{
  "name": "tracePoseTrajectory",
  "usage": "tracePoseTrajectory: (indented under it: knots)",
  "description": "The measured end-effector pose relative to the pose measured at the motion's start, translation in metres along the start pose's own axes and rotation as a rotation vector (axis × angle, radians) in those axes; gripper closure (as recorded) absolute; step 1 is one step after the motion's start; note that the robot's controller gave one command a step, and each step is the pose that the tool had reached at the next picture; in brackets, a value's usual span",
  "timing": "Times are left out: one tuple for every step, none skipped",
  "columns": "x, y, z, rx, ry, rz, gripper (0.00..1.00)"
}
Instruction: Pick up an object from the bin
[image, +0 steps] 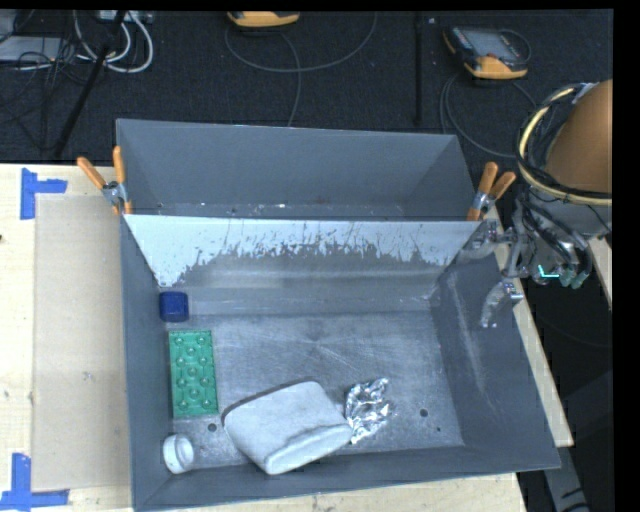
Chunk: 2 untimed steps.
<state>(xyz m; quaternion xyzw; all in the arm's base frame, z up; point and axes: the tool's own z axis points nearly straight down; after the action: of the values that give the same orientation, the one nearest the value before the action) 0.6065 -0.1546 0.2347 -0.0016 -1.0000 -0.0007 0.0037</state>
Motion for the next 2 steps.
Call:
tracePoseTrajectory:
  knots:
    - [0.031,0.089,0.161,0.006,-0.012,-0.343,0.00]
    - [0.098,0.159,0.136,-0.001,-0.003,-0.684,0.00]
